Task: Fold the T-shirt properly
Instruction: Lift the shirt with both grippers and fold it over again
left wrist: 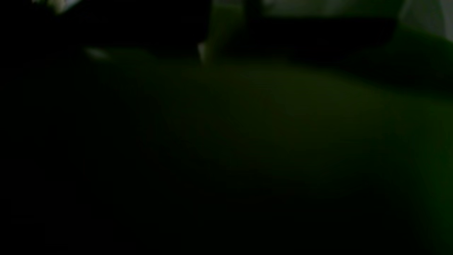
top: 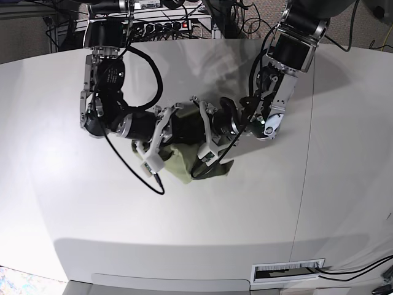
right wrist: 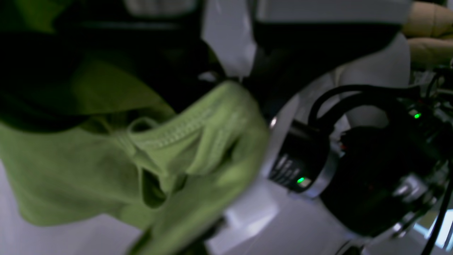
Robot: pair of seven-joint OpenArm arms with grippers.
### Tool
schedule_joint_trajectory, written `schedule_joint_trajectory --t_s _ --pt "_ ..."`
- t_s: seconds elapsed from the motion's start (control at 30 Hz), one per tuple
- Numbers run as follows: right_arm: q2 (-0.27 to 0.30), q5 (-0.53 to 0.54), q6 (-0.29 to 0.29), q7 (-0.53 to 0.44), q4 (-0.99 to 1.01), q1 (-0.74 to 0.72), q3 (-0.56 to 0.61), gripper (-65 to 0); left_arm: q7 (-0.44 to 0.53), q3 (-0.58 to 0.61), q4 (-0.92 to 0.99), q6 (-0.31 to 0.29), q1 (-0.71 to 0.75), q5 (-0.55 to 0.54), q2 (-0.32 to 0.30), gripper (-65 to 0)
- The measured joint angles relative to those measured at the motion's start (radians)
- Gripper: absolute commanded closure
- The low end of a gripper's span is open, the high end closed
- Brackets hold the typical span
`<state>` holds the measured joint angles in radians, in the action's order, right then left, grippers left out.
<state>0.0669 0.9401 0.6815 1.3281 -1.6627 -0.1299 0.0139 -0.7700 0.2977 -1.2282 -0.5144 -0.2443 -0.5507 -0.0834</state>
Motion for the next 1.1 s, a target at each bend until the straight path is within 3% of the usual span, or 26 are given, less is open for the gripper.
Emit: schedule_joint_trajectory --t_s 0.1,0.13,0.53,0.8,0.93,1.1 --pt "0.0 0.0 0.005 0.0 0.0 -0.001 0.006 -15.1 -0.049 -0.001 0.0 -0.005 -0.006 -0.035 0.0 0.0" --pt "0.0 -0.008 0.005 0.0 0.0 -0.002 0.006 -16.1 -0.065 -0.001 -0.003 -0.005 -0.01 -0.034 0.0 0.0" --pt "0.0 0.034 0.008 0.0 -0.021 -0.039 0.006 -16.1 -0.125 0.001 -0.021 -0.005 -0.051 -0.025 -0.039 0.0" --pt "-0.042 -0.003 0.015 -0.045 -0.163 -0.045 0.002 -16.0 -0.125 0.001 -0.022 -0.005 -0.056 -0.027 -0.056 -0.2" --pt "-0.04 -0.023 0.015 -0.047 -0.163 -0.044 -0.04 -16.0 -0.189 0.002 -0.023 -0.013 -0.079 -0.035 -0.057 -18.9" --pt "-0.04 -0.025 0.015 -0.057 -0.163 -0.044 -0.155 -16.0 -0.227 0.001 -0.026 0.01 -0.117 0.037 -0.062 -20.9"
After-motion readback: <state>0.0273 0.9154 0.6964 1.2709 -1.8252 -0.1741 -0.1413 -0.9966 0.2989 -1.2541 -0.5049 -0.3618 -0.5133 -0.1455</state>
